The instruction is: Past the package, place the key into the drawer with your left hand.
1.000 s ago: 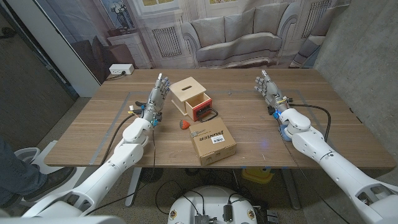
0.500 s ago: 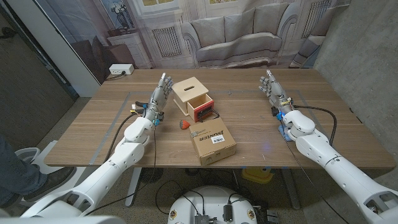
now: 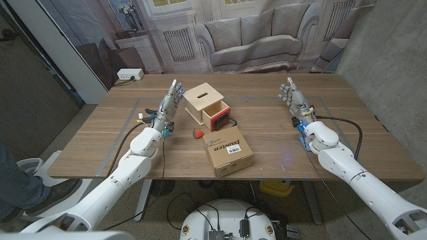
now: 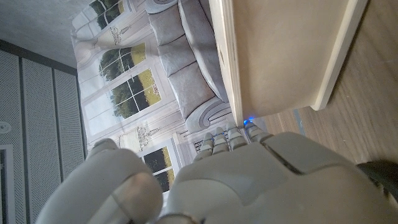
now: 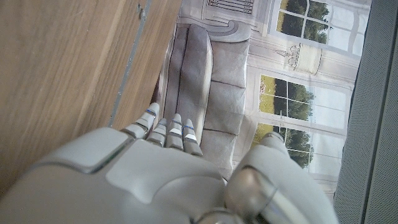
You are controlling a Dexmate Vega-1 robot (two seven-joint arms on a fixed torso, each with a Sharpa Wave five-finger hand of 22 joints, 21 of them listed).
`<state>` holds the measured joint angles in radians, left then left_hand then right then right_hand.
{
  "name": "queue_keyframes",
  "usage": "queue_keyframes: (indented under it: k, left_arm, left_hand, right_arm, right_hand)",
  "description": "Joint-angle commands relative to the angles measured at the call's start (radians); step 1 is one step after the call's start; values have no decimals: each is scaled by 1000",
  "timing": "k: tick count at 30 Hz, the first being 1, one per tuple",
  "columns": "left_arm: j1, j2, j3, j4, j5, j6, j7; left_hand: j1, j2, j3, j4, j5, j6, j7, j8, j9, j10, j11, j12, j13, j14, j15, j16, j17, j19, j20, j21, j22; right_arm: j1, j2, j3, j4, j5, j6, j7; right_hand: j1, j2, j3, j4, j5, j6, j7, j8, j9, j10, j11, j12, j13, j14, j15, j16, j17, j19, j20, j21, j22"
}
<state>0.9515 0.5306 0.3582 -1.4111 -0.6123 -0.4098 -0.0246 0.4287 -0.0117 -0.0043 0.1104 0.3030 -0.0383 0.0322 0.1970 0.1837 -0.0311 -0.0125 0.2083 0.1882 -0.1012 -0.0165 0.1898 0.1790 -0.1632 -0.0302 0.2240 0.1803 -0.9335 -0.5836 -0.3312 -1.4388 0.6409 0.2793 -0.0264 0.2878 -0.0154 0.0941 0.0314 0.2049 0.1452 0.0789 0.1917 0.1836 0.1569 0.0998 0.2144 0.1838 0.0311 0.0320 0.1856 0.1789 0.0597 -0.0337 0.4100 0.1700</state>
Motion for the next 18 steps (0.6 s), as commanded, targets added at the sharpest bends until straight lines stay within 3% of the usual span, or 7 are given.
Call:
queue_keyframes:
  k: [1, 18]
  left_arm:
    - [63, 40, -19, -73, 33, 21, 73]
    - [132, 44, -43, -74, 26, -11, 102]
  left_hand:
    - [9, -2, -6, 1, 8, 7, 1, 5, 2, 3, -5, 4, 2, 2, 2, 3, 4, 1, 0, -5, 1]
    - [18, 0, -8, -4, 8, 10, 1, 5, 2, 9, -8, 5, 2, 10, 1, 5, 4, 6, 3, -6, 1]
  right_arm:
    - [-11, 5, 4, -2, 5, 11, 6]
    - [4, 23, -6, 27, 6, 21, 17]
  right_hand:
    - [4, 7, 0, -1, 6, 7, -2, 4, 6, 4, 2, 4, 4, 4, 8, 4, 4, 8, -25, -6, 5]
    - [4, 8, -2, -2, 6, 7, -1, 4, 5, 4, 0, 4, 4, 3, 8, 3, 4, 11, -26, -13, 5]
